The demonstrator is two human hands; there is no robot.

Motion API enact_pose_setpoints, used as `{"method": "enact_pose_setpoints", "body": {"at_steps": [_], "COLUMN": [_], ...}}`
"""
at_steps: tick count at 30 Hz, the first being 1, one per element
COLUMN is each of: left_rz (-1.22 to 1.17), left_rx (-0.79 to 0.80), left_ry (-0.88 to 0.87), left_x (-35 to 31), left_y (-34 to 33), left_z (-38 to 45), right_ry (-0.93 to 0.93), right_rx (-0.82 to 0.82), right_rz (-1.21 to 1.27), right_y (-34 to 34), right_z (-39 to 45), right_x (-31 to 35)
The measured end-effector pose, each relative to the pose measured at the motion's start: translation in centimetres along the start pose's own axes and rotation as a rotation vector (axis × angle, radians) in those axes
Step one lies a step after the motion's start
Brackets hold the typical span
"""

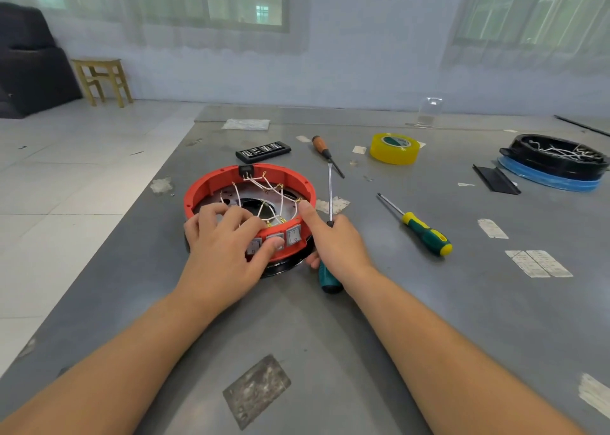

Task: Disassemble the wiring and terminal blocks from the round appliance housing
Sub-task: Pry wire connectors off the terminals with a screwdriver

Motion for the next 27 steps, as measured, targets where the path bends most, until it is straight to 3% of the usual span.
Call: {"method": "enact_pose_setpoints", "body": {"at_steps": [9,15,22,27], "left_rz": [0.091,0.189,0.229,0.227], "left_rx": [-0.158,-0.263,-0.295,-0.267], "left_ry": [-0.155,-0.292,-0.317,-0.324], "left_x": [0.0,0.5,1.0,0.8], "left_y": [0.6,0.8,0.7,0.9], "left_z": [0.1,-0.1,-0.2,-0.1], "right_ry": [-0.087,-0.050,0.033,0.005], "right_rx": [0.041,0.225,0.184,0.057], "right_rz": [0.247,0.469,0.454,0.454], "right_y": [0.1,0.5,0.0,-0.9], "right_z": [-0.6,-1.4,-1.9,-1.8], "right_x": [0.7,0.6,0.9,0.7]}}
Point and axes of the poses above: each hand's wrist, its own z-axis towards the middle knuckle, its own y-axis out of the back of the hand, x = y × z, the point moved 2 cm from there along z, towards the middle knuckle, and after that the axes turned 2 degrees about x, right-handed, at the moved point
